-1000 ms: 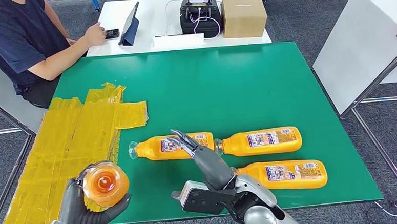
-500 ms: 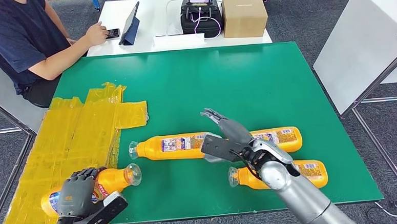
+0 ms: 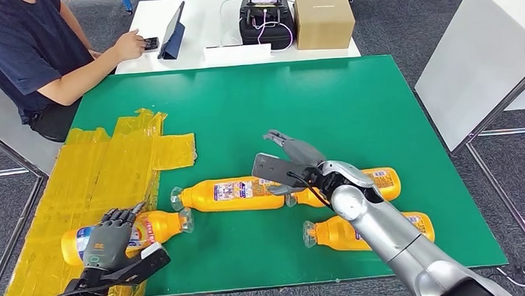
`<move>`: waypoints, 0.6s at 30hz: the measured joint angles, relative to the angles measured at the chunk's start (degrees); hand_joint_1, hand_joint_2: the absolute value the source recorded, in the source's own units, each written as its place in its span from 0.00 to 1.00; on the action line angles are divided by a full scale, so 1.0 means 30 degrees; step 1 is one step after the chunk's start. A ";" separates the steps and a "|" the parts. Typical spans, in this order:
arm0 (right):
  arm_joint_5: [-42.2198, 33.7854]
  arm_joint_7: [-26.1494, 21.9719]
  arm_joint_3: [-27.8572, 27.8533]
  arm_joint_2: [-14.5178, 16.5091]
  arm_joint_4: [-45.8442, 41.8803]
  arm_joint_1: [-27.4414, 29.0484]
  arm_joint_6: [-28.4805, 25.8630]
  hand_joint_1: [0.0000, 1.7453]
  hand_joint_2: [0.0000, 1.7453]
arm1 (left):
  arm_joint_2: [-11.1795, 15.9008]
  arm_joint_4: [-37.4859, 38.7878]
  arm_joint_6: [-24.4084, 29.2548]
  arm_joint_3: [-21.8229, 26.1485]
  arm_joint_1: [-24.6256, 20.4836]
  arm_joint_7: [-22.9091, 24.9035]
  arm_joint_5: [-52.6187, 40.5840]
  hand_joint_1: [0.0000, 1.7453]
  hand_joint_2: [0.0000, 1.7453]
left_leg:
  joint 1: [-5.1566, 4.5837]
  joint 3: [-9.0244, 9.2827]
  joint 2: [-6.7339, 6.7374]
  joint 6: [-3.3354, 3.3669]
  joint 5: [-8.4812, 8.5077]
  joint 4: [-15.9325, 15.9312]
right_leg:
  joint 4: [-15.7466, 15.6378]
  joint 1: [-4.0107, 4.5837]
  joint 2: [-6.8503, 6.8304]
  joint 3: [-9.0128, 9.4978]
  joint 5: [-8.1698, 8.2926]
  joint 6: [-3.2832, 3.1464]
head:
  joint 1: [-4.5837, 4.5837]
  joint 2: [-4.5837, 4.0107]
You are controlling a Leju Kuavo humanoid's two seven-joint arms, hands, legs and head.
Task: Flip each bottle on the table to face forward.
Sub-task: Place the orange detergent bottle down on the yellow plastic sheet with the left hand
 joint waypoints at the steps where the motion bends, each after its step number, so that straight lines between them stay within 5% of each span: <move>1: 0.0026 -0.0320 0.0095 0.0109 0.0557 0.0011 -0.0055 0.00 1.00 | 0.0115 0.0022 -0.0165 -0.0087 0.0061 -0.0170 0.0388 0.00 1.00 | 0.0000 -0.0004 0.0000 0.0000 0.0000 0.0000 | 0.0000 0.0000 0.0000 -0.0003 0.0000 0.0000 | -0.0002 0.0000; 13: 0.1179 -0.0571 0.0911 0.0589 0.3906 -0.0208 -0.0396 0.00 1.00 | 0.1098 -0.0831 -0.1472 -0.0224 0.0494 -0.0651 0.3194 0.00 1.00 | 0.0001 -0.0019 -0.0010 0.0000 0.0001 0.0000 | 0.0000 0.0002 -0.0010 -0.0014 0.0000 0.0000 | 0.0000 0.0000; 18: 0.2270 -0.0448 0.1157 0.0627 0.4560 -0.0189 -0.0984 0.00 1.00 | 0.0624 -0.2726 -0.1920 0.0247 0.0989 -0.1751 0.6222 0.00 1.00 | -0.0001 -0.0028 -0.0012 0.0000 0.0000 0.0000 | 0.0000 -0.0004 -0.0010 -0.0024 0.0000 0.0000 | 0.0000 0.0000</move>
